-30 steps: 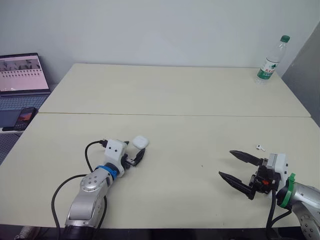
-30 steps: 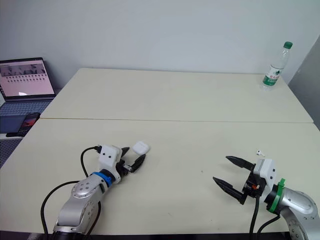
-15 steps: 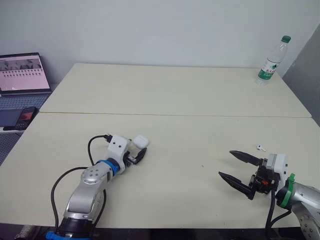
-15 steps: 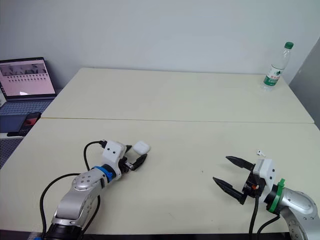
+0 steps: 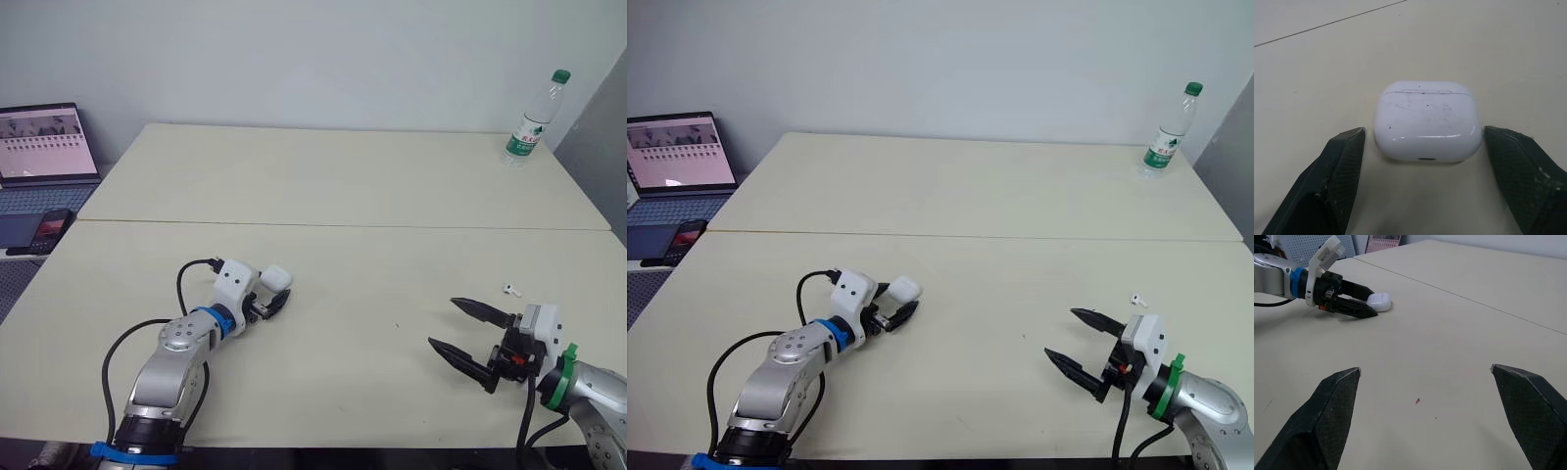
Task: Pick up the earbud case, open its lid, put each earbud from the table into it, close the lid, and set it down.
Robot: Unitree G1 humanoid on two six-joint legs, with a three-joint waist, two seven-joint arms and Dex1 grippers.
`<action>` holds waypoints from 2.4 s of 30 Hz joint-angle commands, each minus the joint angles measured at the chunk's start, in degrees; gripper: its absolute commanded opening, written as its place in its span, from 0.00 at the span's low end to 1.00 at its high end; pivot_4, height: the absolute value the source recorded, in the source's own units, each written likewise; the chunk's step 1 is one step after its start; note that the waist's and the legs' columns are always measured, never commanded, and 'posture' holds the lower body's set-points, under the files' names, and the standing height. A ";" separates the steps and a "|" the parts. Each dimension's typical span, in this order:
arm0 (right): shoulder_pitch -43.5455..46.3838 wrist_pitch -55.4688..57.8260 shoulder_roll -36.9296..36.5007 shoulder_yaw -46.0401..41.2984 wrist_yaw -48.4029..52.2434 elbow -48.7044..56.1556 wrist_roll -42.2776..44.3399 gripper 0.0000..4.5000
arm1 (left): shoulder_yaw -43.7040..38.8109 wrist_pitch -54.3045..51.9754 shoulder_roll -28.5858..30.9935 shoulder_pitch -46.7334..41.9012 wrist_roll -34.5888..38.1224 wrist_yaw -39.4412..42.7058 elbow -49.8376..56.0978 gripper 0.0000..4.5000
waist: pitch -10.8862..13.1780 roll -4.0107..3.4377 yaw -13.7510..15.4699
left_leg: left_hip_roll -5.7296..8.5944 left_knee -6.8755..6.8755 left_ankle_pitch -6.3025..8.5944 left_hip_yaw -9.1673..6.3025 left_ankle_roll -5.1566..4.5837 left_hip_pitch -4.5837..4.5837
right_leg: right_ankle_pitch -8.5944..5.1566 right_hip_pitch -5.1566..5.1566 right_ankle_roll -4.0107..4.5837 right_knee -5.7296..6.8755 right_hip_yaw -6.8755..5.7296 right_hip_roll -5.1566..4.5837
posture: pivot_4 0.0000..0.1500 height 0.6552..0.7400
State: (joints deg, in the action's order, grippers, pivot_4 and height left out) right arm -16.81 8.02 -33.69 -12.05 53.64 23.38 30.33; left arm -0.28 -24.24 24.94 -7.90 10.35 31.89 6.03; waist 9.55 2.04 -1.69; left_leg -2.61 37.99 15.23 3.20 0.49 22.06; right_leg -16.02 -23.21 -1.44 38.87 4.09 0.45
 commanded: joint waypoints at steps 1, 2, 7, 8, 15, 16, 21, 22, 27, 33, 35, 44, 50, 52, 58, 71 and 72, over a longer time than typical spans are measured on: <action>-0.05 -1.44 -0.01 -0.33 -0.03 1.92 0.02 1.00 | 1.06 -0.07 0.27 -0.68 -0.18 0.81 -0.84 0.86 | 0.00 0.00 0.00 | 0.00 0.00 0.00 0.00 0.00 0.00 | 0.00 0.00 0.00 0.00 0.00 0.00 | 1.00 0.95; -0.07 -1.49 -0.01 -0.32 -0.03 1.91 0.00 1.00 | 1.00 0.00 0.30 -0.80 -0.31 0.83 -1.05 0.81 | 0.00 0.00 0.00 | 0.00 0.00 0.00 0.00 0.00 0.00 | 0.00 0.00 0.00 0.00 0.00 0.00 | 1.00 0.95; -0.33 -1.63 -0.04 -0.34 -0.03 1.99 -0.02 1.00 | 0.98 0.83 0.68 -0.63 -1.24 0.95 -2.10 0.60 | -0.01 -0.01 0.00 | 0.00 0.00 0.00 0.00 0.00 -0.02 | 0.00 0.00 0.00 0.01 0.00 0.00 | 1.00 0.95; -0.34 -1.61 -0.06 -0.34 -0.04 1.99 -0.03 1.00 | 1.00 1.04 0.73 -0.60 -1.38 1.00 -2.31 0.60 | -0.01 -0.01 0.00 | 0.00 0.00 0.00 0.00 0.00 -0.02 | 0.00 0.00 0.00 0.01 0.00 0.00 | 1.00 0.95; -0.06 -1.42 -0.32 -0.58 0.05 1.92 0.19 1.00 | -0.10 3.61 -0.13 -1.12 -0.90 0.71 -2.70 0.60 | -0.01 -0.02 0.00 | 0.00 0.00 0.00 0.00 0.00 -0.02 | 0.00 0.00 -0.01 0.01 0.00 0.00 | 1.00 0.95; 0.23 -1.29 -0.31 -0.66 -0.02 1.91 0.39 1.00 | -0.93 4.61 -0.97 -1.70 0.16 0.63 -2.60 0.60 | -0.01 -0.01 0.01 | 0.00 0.01 0.00 0.00 0.00 -0.02 | 0.01 0.00 0.00 0.01 0.00 0.00 | 1.00 0.95; 3.14 10.38 -0.63 -1.46 -6.37 5.65 8.49 1.00 | -1.93 10.79 -3.99 -5.34 6.06 6.22 -1.13 0.60 | 0.08 0.13 0.01 | 0.00 0.04 0.00 -0.02 0.00 0.06 | 0.03 0.00 -0.02 0.01 -0.02 -0.01 | 1.00 0.95; 4.02 12.91 -0.57 -1.61 -8.01 6.72 10.50 1.00 | -1.50 12.41 -3.95 -5.87 6.36 7.78 -1.40 0.60 | 0.08 0.13 0.01 | 0.00 0.04 0.00 -0.01 0.00 0.06 | 0.03 -0.01 -0.02 0.01 -0.01 -0.01 | 1.00 0.95; 11.57 25.17 -1.33 -2.12 -17.41 10.75 21.73 1.00 | -0.57 16.13 -6.03 -12.11 10.01 14.26 -6.10 0.60 | 0.09 0.13 -0.07 | 0.01 0.03 0.00 -0.02 0.00 0.06 | 0.03 -0.03 -0.01 0.01 0.00 0.04 | 1.00 0.95; 22.06 42.77 -4.81 -1.70 -32.98 9.12 37.12 1.00 | 3.04 19.55 -10.13 -17.53 10.76 19.54 -9.70 0.60 | 0.09 0.15 -0.04 | 0.06 0.04 0.00 -0.05 0.00 0.30 | 0.08 -0.08 -0.03 -0.13 0.00 0.06 | 1.00 0.95; 26.55 46.35 -3.95 -1.08 -40.95 6.74 46.28 1.00 | 4.95 21.04 -11.82 -19.24 10.17 20.99 -11.24 0.60 | 0.11 0.17 -0.14 | 0.07 0.04 0.00 -0.07 0.00 0.42 | 0.21 -0.18 0.19 -0.14 -0.01 0.12 | 1.00 0.95; 35.60 41.65 -0.07 4.41 -72.67 2.61 74.17 1.00 | 7.11 23.79 -17.27 -20.58 9.09 19.00 -12.56 0.60 | 0.11 0.18 -0.14 | 0.06 0.07 0.00 -0.28 -0.01 0.82 | 0.23 -0.43 0.19 -0.16 -0.12 0.34 | 1.00 0.95; 37.13 37.20 2.70 6.78 -78.80 3.29 76.87 1.00 | 7.32 23.96 -18.34 -19.64 8.37 16.90 -12.10 0.60 | 0.11 0.17 -0.13 | 0.05 0.09 0.00 -0.31 -0.01 0.84 | 0.24 -0.43 0.15 -0.17 -0.14 0.33 | 1.00 0.95; 37.42 36.69 3.32 7.50 -79.56 3.47 76.82 1.00 | 7.50 24.12 -18.34 -19.43 8.19 16.69 -12.18 0.60 | 0.11 0.17 -0.13 | 0.05 0.09 0.00 -0.30 -0.01 0.83 | 0.24 -0.43 0.15 -0.17 -0.13 0.33 | 1.00 0.95; 37.87 35.82 4.41 8.85 -80.00 3.33 75.26 0.92 | 7.82 24.37 -17.99 -19.05 7.72 16.11 -12.39 0.60 | 0.11 0.16 -0.12 | 0.03 0.09 0.00 -0.32 -0.01 0.83 | 0.25 -0.44 0.15 -0.16 -0.15 0.33 | 1.00 0.95; 38.06 35.95 4.90 9.43 -79.70 3.43 73.60 0.16 | 8.56 24.11 -18.65 -18.46 7.14 15.81 -12.93 0.60 | 0.10 0.16 -0.13 | 0.03 0.09 0.00 -0.31 -0.02 0.83 | 0.25 -0.45 0.16 -0.16 -0.14 0.33 | 1.00 0.95; 38.03 35.96 4.94 9.45 -79.64 3.49 73.52 0.16 | 8.57 24.05 -18.67 -18.43 7.19 15.80 -12.91 0.60 | 0.10 0.16 -0.13 | 0.03 0.08 0.00 -0.31 -0.01 0.83 | 0.25 -0.45 0.16 -0.16 -0.14 0.33 | 1.00 0.95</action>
State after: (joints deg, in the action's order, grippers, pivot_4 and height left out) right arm 20.14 45.25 -28.96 -2.41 -26.48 24.65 103.08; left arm 7.45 -0.66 6.79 -26.40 17.67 47.86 -7.58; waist 9.65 2.20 -1.82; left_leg -2.59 38.08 15.23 2.89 0.47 22.90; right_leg -15.77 -23.65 -1.28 38.70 3.94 0.78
